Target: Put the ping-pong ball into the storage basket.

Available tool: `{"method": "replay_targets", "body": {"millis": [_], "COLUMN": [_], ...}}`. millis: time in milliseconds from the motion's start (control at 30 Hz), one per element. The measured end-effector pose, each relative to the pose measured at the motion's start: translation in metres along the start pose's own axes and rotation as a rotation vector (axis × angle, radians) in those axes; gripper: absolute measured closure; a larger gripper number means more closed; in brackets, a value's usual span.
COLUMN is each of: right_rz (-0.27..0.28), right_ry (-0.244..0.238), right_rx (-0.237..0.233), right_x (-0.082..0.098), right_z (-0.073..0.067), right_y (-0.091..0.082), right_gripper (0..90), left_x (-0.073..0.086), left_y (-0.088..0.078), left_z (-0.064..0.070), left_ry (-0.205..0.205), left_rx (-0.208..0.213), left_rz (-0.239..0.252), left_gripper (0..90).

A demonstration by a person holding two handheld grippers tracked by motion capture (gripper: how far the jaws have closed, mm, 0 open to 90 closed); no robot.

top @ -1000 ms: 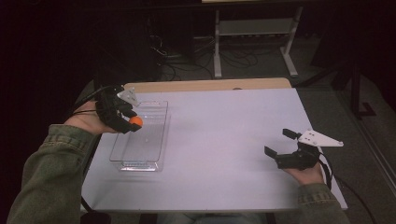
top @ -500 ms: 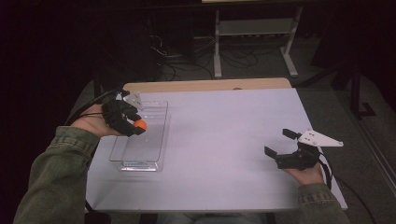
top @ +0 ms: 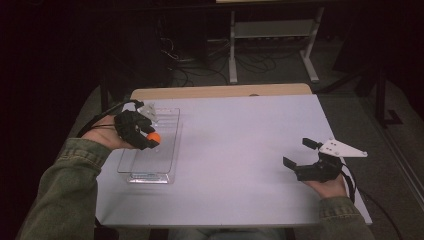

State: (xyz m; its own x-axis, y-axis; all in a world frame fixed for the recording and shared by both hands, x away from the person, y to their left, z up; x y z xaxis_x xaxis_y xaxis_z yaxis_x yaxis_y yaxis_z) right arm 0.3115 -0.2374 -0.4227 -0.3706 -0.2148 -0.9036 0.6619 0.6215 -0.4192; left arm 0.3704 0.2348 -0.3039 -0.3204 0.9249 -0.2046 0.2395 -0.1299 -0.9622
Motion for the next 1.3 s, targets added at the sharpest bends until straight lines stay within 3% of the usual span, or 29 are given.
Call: {"method": "replay_targets", "body": {"millis": [1300], "right_rz": [-0.004], "right_ry": [-0.001], "right_rx": [-0.004], "right_x": [0.0], "right_z": [0.0], "right_y": [0.0], "right_gripper": [0.0], "left_x": [-0.004], "left_y": [0.022], "left_z": [0.016], "left_ry": [0.051], "left_rx": [0.045], "left_rz": [-0.064], "left_gripper": [50.6]}}
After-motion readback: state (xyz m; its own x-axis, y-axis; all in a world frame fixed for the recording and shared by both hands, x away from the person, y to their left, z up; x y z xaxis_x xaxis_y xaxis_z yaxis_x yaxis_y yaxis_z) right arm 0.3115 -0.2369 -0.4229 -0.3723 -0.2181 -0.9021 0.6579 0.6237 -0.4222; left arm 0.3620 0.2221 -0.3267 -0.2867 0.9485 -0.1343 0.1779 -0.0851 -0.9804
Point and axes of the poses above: each handheld gripper's, and its own axes: y roughly forward along the jaws, x roughly out of its underside, z roughly to its right, the point moved 3 cm from there along y, roughly forward along the jaws, and after that the axes turned 8 degrees about -z, right-handed, at the moved point
